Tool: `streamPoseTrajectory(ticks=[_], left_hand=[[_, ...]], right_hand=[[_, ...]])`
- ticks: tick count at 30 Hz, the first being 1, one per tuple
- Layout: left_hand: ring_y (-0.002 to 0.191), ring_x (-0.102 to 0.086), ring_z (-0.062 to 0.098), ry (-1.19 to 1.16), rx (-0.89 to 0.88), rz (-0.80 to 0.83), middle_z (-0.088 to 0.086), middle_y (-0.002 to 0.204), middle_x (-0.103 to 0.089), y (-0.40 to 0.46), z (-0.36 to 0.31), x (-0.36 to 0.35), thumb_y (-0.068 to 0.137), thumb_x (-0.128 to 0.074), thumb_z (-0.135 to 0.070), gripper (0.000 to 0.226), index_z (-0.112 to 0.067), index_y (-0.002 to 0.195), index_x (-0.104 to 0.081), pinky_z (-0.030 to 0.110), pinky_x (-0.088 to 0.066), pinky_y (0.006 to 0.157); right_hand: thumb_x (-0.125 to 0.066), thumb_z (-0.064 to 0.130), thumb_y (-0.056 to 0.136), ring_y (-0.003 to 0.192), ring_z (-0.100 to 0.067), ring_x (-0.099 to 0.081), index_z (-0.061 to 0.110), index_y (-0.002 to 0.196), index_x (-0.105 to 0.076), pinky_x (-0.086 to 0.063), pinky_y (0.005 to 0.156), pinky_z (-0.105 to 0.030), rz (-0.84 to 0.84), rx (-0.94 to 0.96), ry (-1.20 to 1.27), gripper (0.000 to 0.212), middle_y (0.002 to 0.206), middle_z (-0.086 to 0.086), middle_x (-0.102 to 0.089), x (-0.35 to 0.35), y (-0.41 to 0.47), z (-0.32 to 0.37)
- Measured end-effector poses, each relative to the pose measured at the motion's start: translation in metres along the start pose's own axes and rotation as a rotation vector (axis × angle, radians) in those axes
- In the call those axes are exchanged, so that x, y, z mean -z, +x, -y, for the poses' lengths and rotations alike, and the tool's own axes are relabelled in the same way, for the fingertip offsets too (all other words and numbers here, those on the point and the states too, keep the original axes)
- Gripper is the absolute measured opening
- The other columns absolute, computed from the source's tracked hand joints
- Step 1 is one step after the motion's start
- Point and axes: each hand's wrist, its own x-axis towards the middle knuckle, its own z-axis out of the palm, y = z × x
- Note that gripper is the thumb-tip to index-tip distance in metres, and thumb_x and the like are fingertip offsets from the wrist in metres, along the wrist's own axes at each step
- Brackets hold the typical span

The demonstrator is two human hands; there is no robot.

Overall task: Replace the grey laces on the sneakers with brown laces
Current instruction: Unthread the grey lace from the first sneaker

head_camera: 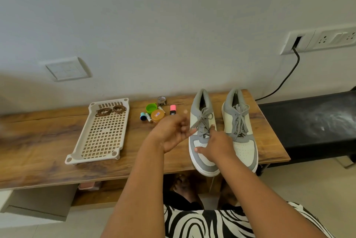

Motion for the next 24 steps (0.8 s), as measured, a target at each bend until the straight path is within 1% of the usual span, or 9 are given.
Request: streamPoseTrajectory(ticks=[3, 5, 6, 9, 12, 14, 18, 22, 24], left_hand=[[0.072, -0.046, 0.01, 0.723, 0.125, -0.286, -0.001, 0.086, -0.048, 0.007, 0.017, 0.006, 0.097, -0.061, -0.032, 0.021, -0.012, 0.101, -0.052, 0.025, -0.051, 0.065], [0.079, -0.048, 0.012, 0.891, 0.095, -0.282, -0.002, 0.091, -0.05, 0.013, 0.024, 0.006, 0.092, -0.066, -0.041, 0.033, -0.016, 0.111, -0.054, 0.025, -0.044, 0.061], [0.075, -0.047, 0.013, 0.903, 0.076, -0.254, 0.001, 0.087, -0.052, 0.015, 0.025, 0.004, 0.091, -0.067, -0.041, 0.03, -0.015, 0.105, -0.061, 0.026, -0.041, 0.061], [0.069, -0.042, 0.016, 0.873, -0.001, -0.237, 0.01, 0.077, -0.055, 0.018, 0.022, 0.001, 0.095, -0.064, -0.035, 0.032, -0.004, 0.089, -0.07, 0.028, -0.036, 0.061], [0.084, -0.052, 0.017, 0.764, -0.131, -0.206, 0.013, 0.092, -0.064, 0.017, 0.022, -0.002, 0.098, -0.059, -0.031, 0.03, -0.009, 0.08, -0.067, 0.024, -0.039, 0.069], [0.083, -0.056, 0.013, 0.649, -0.199, -0.205, 0.006, 0.087, -0.067, 0.018, 0.02, 0.0, 0.099, -0.057, -0.028, 0.032, -0.013, 0.072, -0.064, 0.022, -0.042, 0.074], [0.094, -0.063, 0.015, 0.347, -0.165, -0.11, 0.004, 0.091, -0.071, 0.02, 0.022, -0.002, 0.099, -0.056, -0.015, 0.022, -0.005, 0.082, -0.064, 0.031, -0.049, 0.095], [0.1, -0.068, 0.021, -0.038, -0.226, 0.069, 0.013, 0.107, -0.071, 0.003, -0.002, -0.008, 0.1, -0.048, -0.014, 0.03, -0.01, 0.071, -0.056, 0.029, -0.052, 0.087], [0.1, -0.067, 0.018, 0.03, -0.3, 0.049, 0.014, 0.11, -0.071, -0.007, -0.021, -0.007, 0.098, -0.05, -0.016, 0.031, -0.012, 0.068, -0.054, 0.029, -0.052, 0.082]], right_hand=[[-0.076, 0.06, 0.073, 0.129, -0.03, -0.047, 0.011, 0.154, -0.022, -0.04, 0.104, -0.036, -0.004, 0.003, 0.037, 0.109, 0.139, -0.012, -0.048, 0.0, 0.002, -0.002], [-0.079, 0.056, 0.072, 0.132, -0.03, -0.042, 0.01, 0.152, -0.025, -0.038, 0.106, -0.036, -0.034, 0.024, 0.055, 0.107, 0.142, -0.012, -0.043, -0.001, 0.001, -0.002], [-0.081, 0.051, 0.072, 0.137, -0.03, -0.036, 0.009, 0.152, -0.024, -0.035, 0.109, -0.035, -0.041, 0.045, 0.074, 0.108, 0.149, -0.013, -0.036, -0.002, 0.001, -0.001], [-0.083, 0.041, 0.074, 0.147, -0.029, -0.021, 0.012, 0.157, -0.009, -0.026, 0.115, -0.035, -0.021, 0.104, 0.141, 0.115, 0.162, -0.01, -0.015, -0.003, 0.001, 0.0], [-0.084, 0.043, 0.072, 0.144, -0.03, -0.028, 0.013, 0.156, -0.014, -0.031, 0.114, -0.037, -0.02, 0.122, 0.127, 0.113, 0.16, -0.009, -0.024, -0.002, 0.003, 0.0], [-0.083, 0.044, 0.073, 0.144, -0.03, -0.027, 0.012, 0.156, -0.014, -0.03, 0.114, -0.037, -0.008, 0.118, 0.111, 0.112, 0.16, -0.009, -0.023, -0.002, 0.003, 0.0], [-0.075, 0.049, 0.08, 0.144, -0.029, -0.028, 0.01, 0.156, -0.01, -0.028, 0.114, -0.033, 0.015, 0.122, -0.007, 0.108, 0.161, -0.01, -0.02, 0.004, 0.0, 0.006], [-0.064, 0.055, 0.087, 0.145, -0.024, -0.025, 0.005, 0.154, -0.011, -0.027, 0.115, -0.033, 0.039, 0.159, -0.161, 0.1, 0.158, -0.011, -0.025, 0.013, 0.001, 0.009], [-0.063, 0.057, 0.087, 0.147, -0.024, -0.022, 0.004, 0.154, -0.01, -0.025, 0.116, -0.034, 0.048, 0.172, -0.16, 0.101, 0.159, -0.012, -0.023, 0.015, 0.001, 0.01]])
